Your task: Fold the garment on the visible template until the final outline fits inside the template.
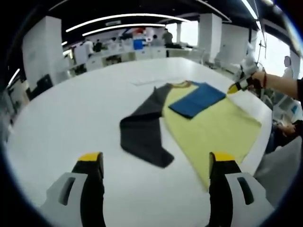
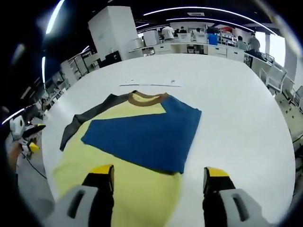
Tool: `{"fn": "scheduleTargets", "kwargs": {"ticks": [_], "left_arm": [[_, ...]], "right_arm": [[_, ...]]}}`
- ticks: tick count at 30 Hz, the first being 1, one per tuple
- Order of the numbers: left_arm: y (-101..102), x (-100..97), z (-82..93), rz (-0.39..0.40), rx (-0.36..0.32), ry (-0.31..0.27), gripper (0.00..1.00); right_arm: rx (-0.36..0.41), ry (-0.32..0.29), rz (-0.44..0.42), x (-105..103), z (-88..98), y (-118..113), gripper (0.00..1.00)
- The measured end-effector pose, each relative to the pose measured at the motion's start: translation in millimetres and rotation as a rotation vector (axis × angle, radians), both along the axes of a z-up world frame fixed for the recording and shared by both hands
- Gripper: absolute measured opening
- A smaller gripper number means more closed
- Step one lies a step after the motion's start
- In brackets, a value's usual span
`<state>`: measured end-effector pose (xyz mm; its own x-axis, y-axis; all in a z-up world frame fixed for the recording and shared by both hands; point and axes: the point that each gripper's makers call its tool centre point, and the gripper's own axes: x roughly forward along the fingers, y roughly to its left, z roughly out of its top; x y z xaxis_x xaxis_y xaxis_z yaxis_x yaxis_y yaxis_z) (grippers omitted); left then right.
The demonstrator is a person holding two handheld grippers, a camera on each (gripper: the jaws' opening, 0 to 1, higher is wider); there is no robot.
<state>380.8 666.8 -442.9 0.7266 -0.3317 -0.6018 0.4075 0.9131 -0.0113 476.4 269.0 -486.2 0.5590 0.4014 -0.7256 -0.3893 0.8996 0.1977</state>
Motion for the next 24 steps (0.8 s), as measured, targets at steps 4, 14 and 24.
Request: {"fn": "scheduleTargets", "kwargs": {"ticks": [4, 14, 24], "left_arm": [[3.4, 9.7, 3.1, 0.017, -0.023, -0.007, 0.81], [14.8, 36.6, 8.6, 0.055, -0.024, -0.047, 0.7], [19.4, 61.3, -3.2, 0.029, -0.02, -0.058, 0.63]], "right_arm": [[0.005, -0.037, 0.009, -7.9, 11.7, 2.9, 0.9], [0.043, -0.086, 0.02, -30.8, 32.6, 3.4, 0.99], [0.1, -0.14, 0.041, -52.0, 54.5, 9.9, 0.99]]}}
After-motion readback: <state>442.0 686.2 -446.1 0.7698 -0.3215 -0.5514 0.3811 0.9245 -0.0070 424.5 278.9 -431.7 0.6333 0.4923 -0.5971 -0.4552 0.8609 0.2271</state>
